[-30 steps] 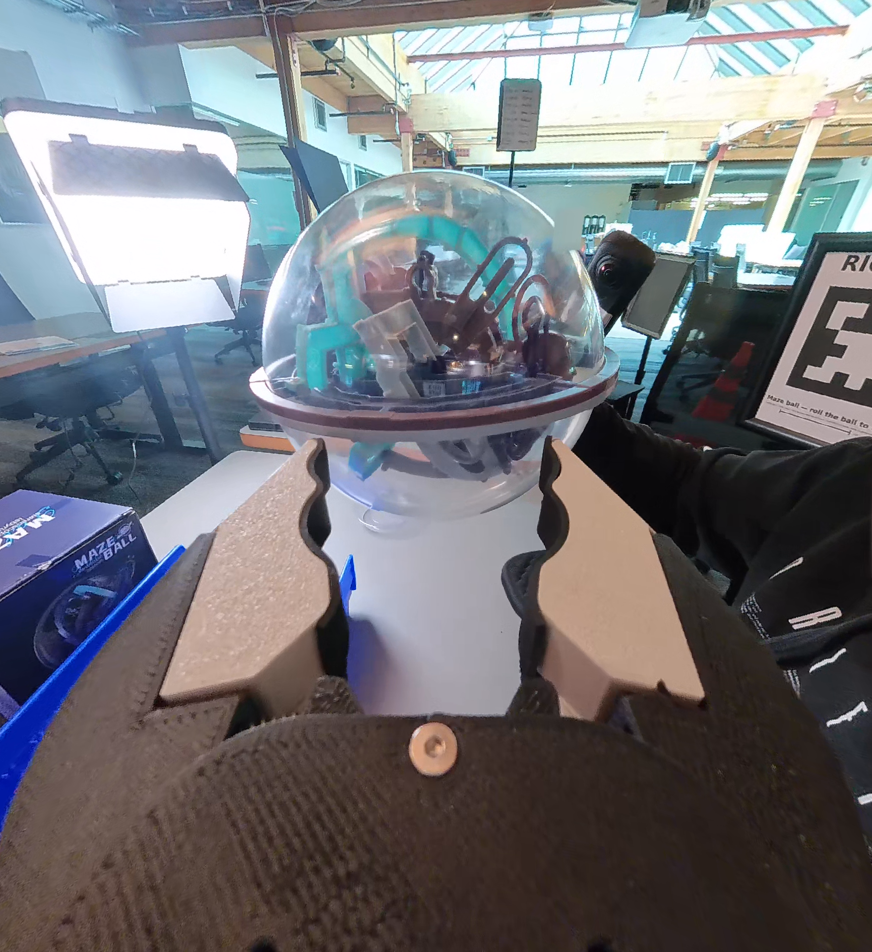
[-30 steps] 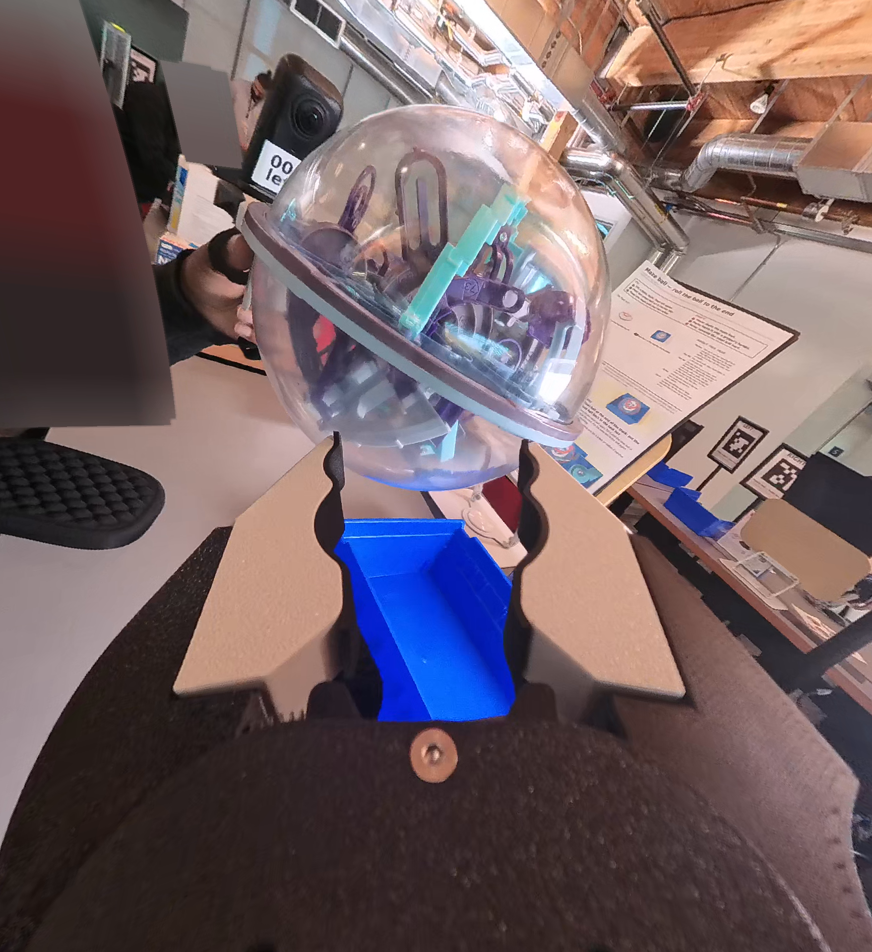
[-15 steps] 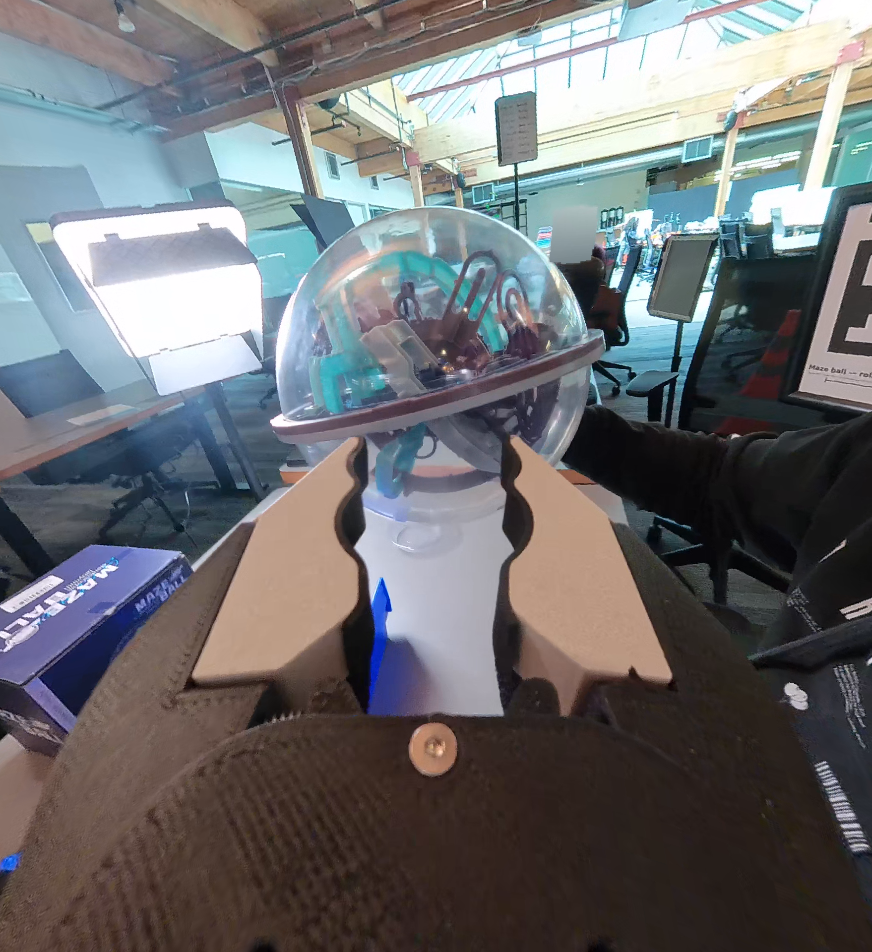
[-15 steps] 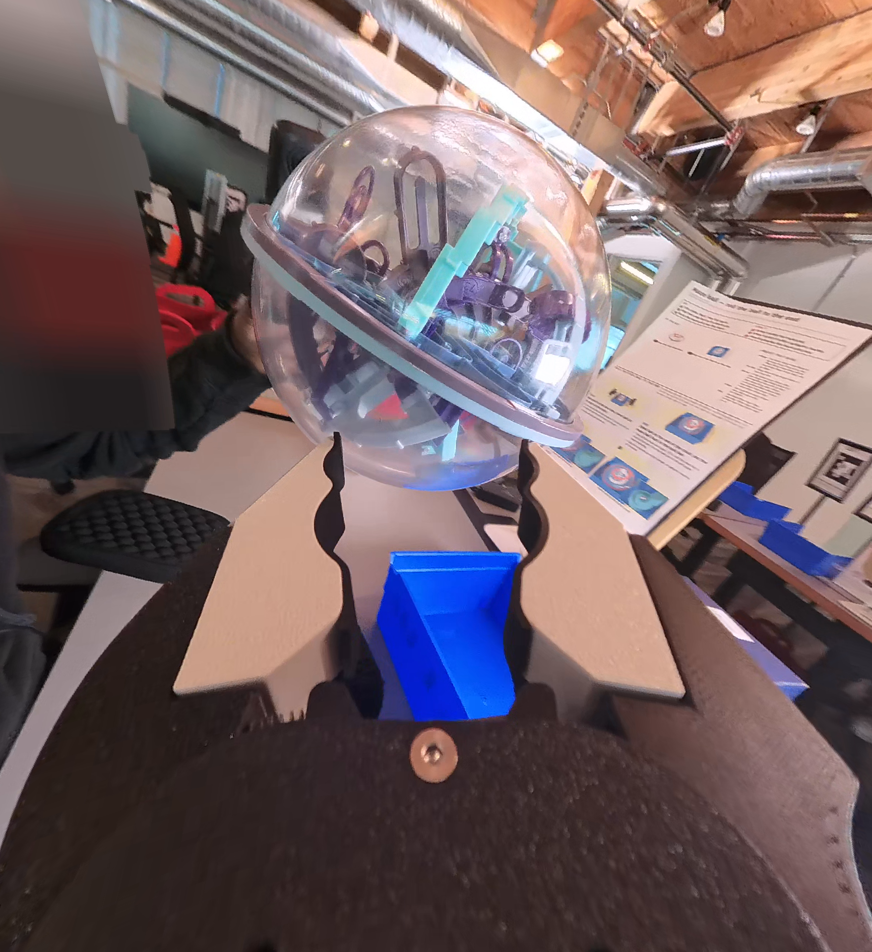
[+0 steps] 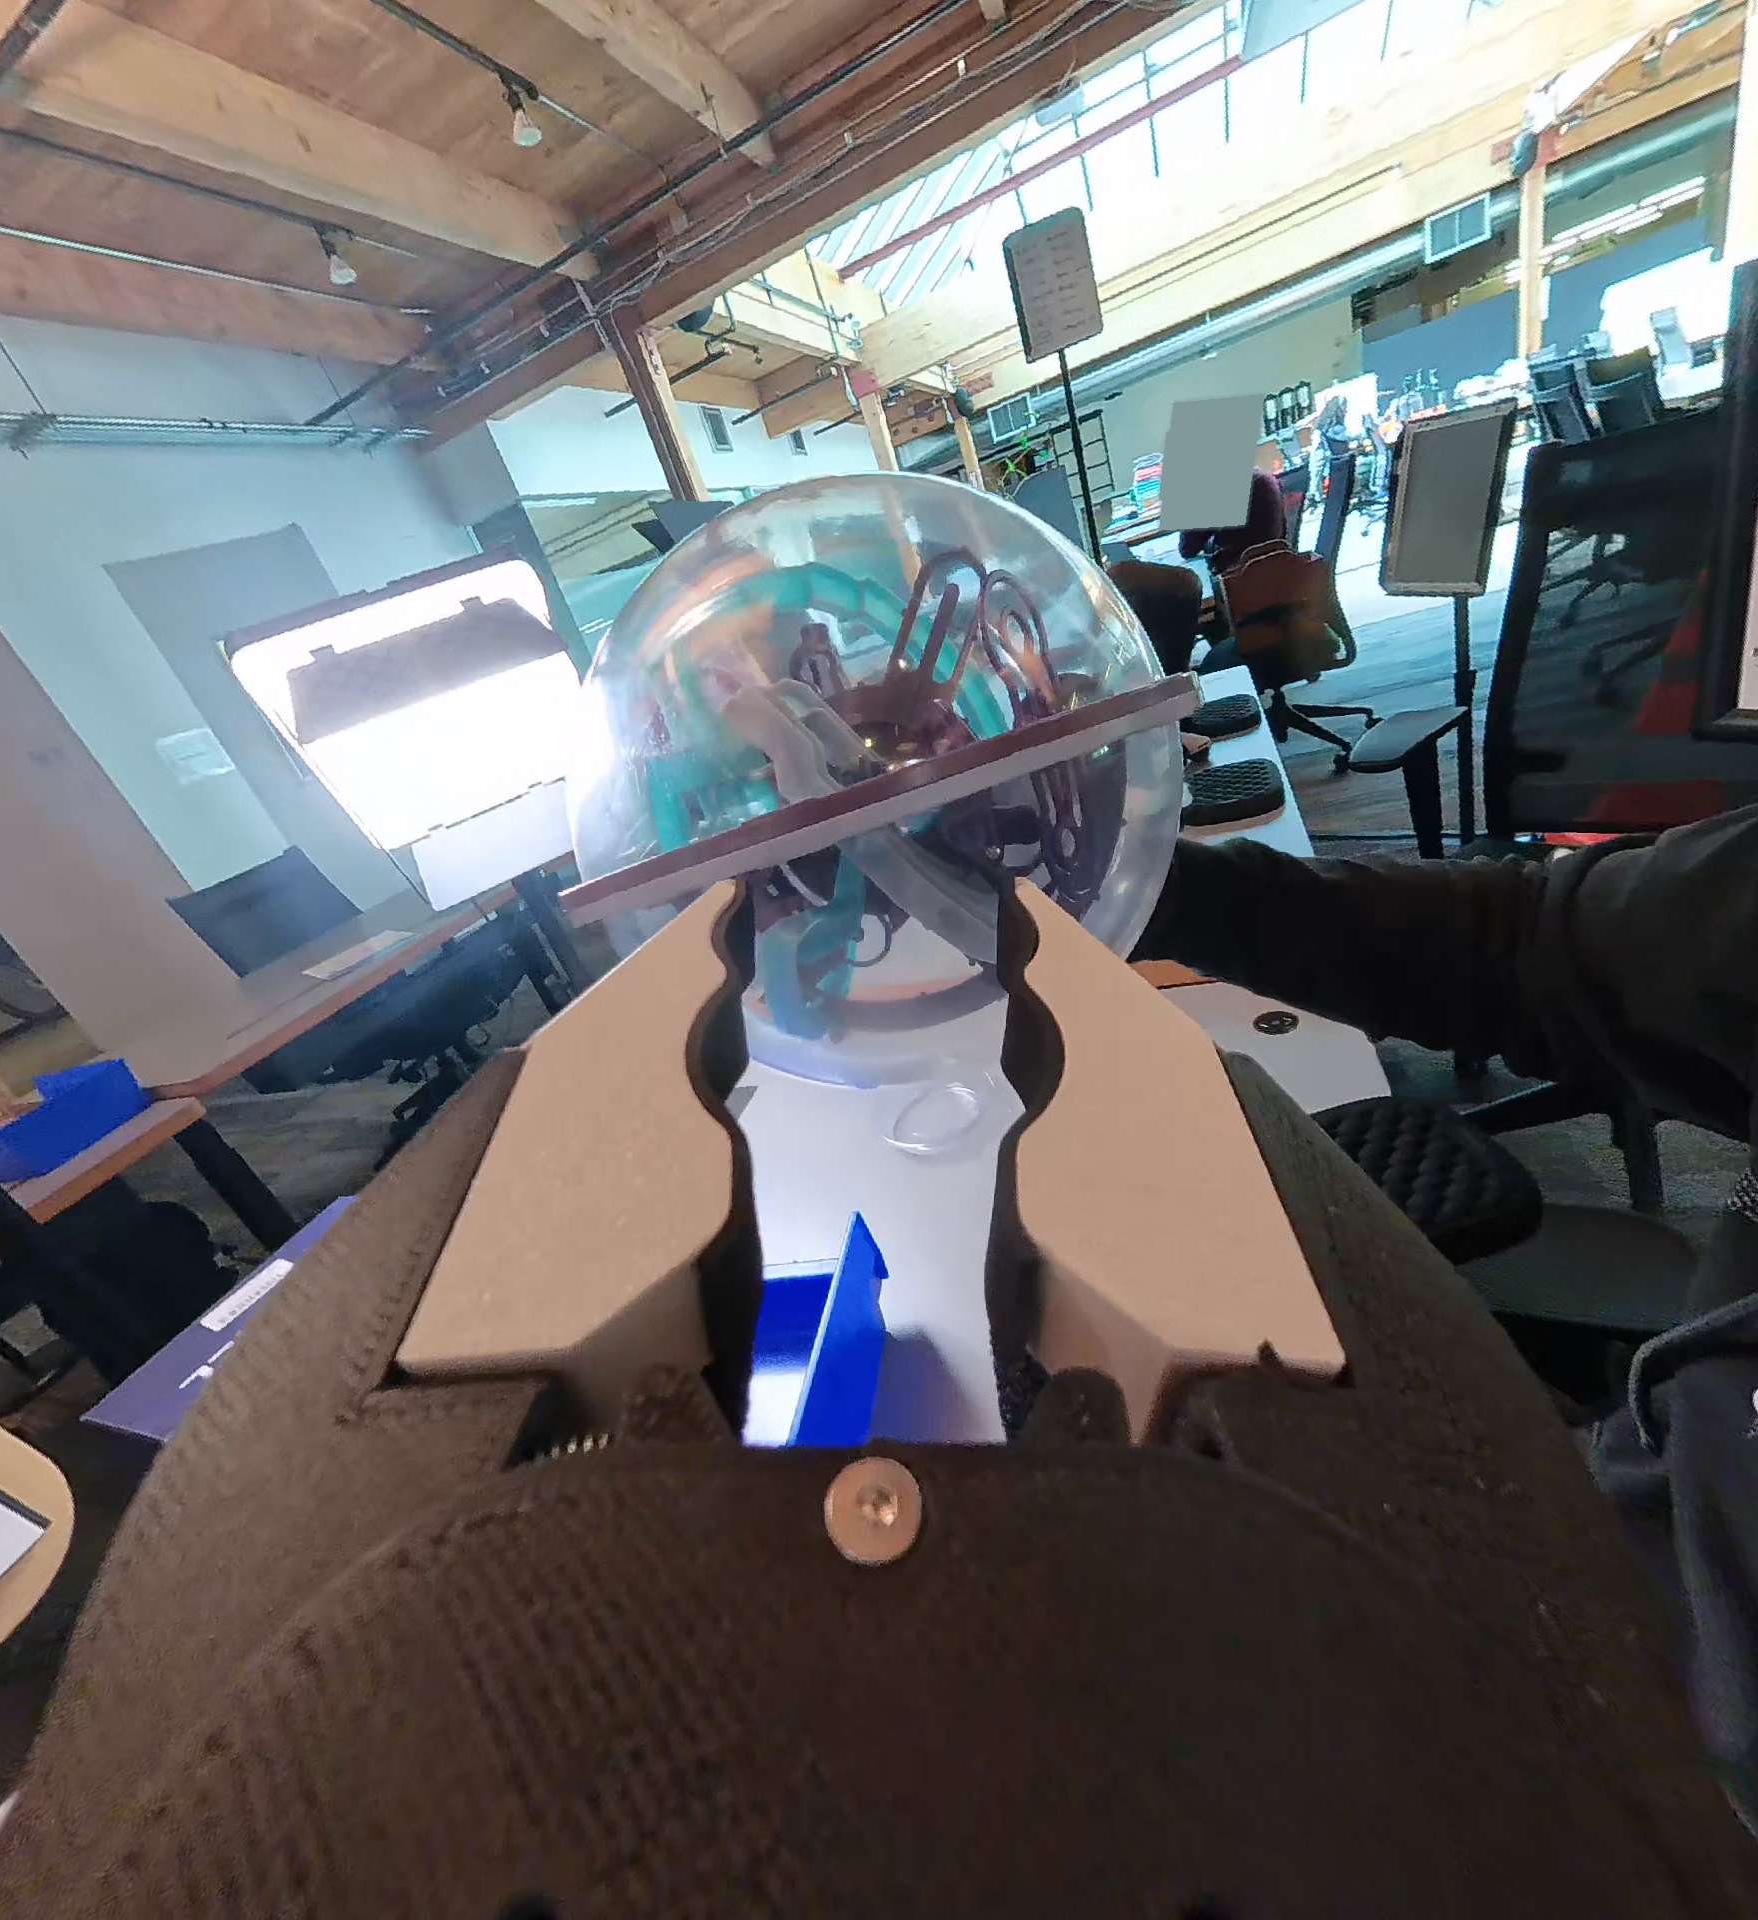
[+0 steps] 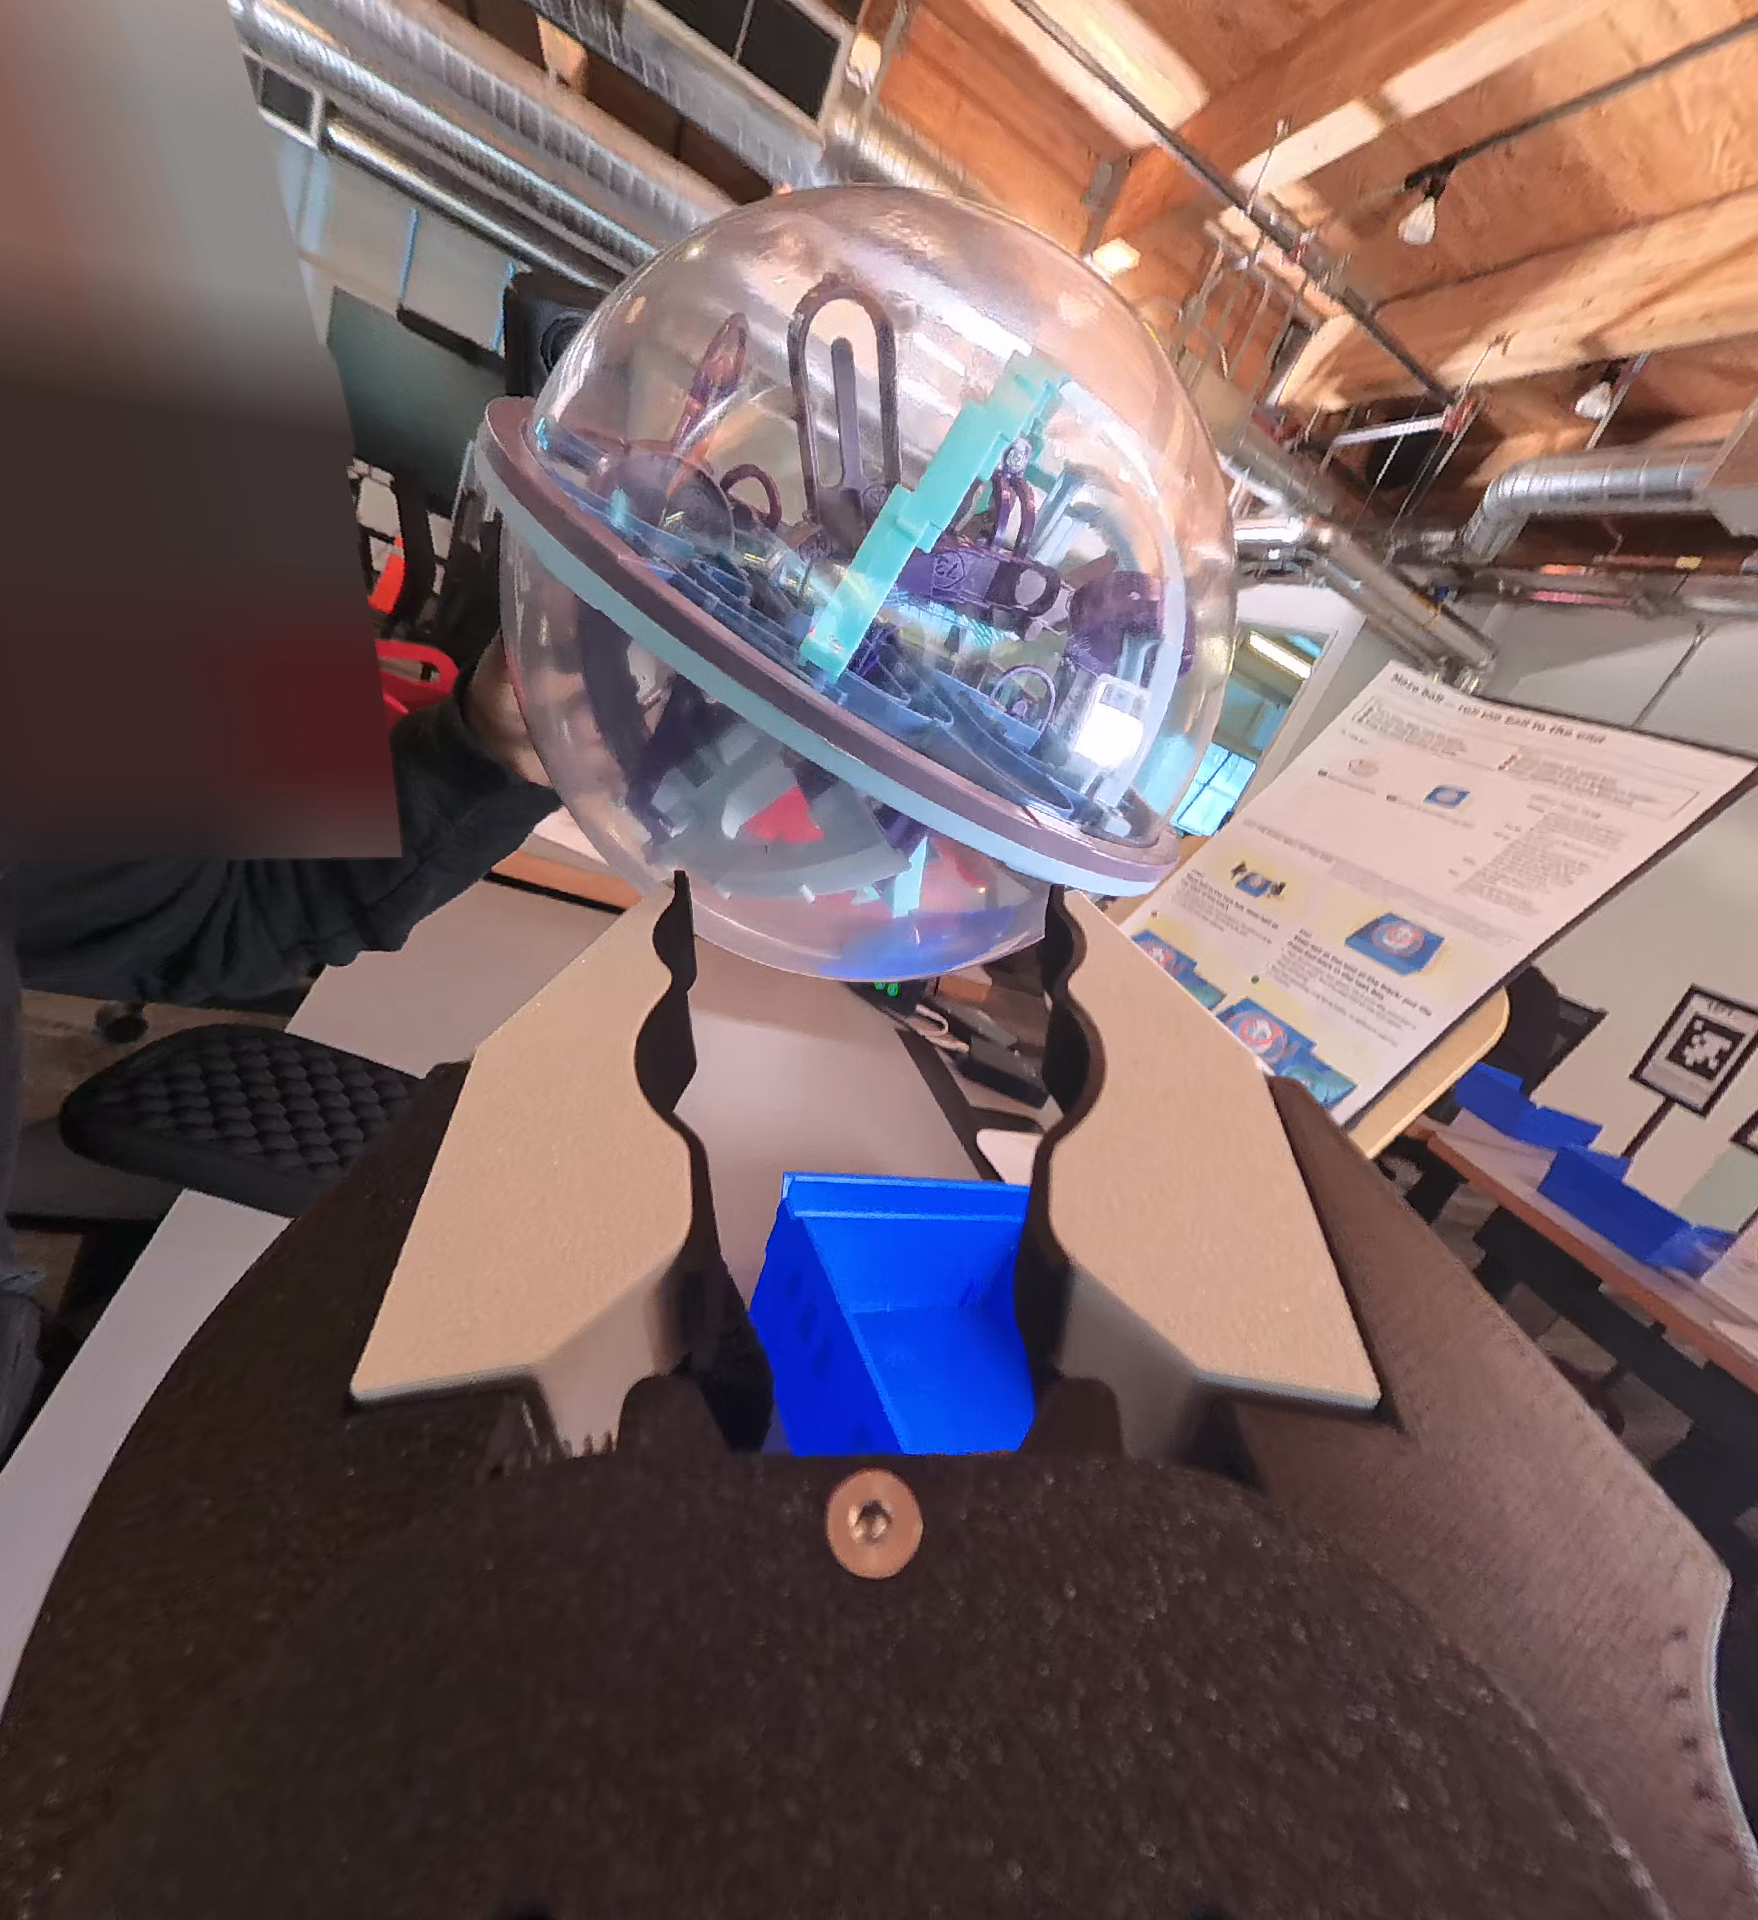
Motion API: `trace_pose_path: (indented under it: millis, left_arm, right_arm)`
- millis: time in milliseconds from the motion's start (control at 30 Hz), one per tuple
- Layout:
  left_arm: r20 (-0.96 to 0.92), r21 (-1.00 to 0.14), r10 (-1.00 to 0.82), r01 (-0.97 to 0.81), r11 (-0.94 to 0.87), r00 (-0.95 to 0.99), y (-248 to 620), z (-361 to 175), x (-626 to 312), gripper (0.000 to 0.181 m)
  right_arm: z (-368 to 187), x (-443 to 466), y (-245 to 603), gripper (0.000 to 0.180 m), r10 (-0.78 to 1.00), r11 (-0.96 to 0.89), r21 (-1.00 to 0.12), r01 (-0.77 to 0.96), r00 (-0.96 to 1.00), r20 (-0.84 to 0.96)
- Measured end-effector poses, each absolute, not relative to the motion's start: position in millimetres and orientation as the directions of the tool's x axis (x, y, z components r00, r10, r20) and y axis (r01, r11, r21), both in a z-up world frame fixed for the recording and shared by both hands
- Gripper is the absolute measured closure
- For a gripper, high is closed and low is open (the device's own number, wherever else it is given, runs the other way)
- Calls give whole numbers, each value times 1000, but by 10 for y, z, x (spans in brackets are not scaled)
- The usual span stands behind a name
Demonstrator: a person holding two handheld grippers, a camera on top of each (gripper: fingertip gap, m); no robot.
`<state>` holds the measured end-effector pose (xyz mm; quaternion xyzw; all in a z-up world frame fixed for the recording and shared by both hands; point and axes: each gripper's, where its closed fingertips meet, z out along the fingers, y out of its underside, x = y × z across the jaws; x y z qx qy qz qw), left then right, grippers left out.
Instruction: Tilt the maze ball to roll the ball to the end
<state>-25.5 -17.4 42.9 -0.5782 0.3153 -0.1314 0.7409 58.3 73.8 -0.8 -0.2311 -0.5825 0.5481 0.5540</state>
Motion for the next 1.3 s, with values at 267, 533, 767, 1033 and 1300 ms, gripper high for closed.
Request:
trace_pose_path:
  millis: [267,533,767,1033,1300]
  left_arm:
    - [-398,-900,-523,-210,382,754,-259,543,-162,134]
    - [-546,-810,-373,-361,462,750,-243,561,-114,124]
    - [-639,-766,-541,-515,384,547,20,-661,103,181]
    - [-345,-939,-428,-311,150,835,125,-1308,-1236,116]
    - [143,-982,-480,64,-177,865,705,-1713,-1847,71]
  right_arm:
    - [34,611,692,115,868,301,-871,-388,-268,419]
    - [67,688,681,128,872,286,-851,-441,-249,422]
    - [-805,399,524,180,860,407,-867,-288,-197,470]
    - [-1698,254,929,138,937,237,-968,-81,-246,249]
    - [-1626,-203,1309,118,955,210,-978,-2,-213,206]
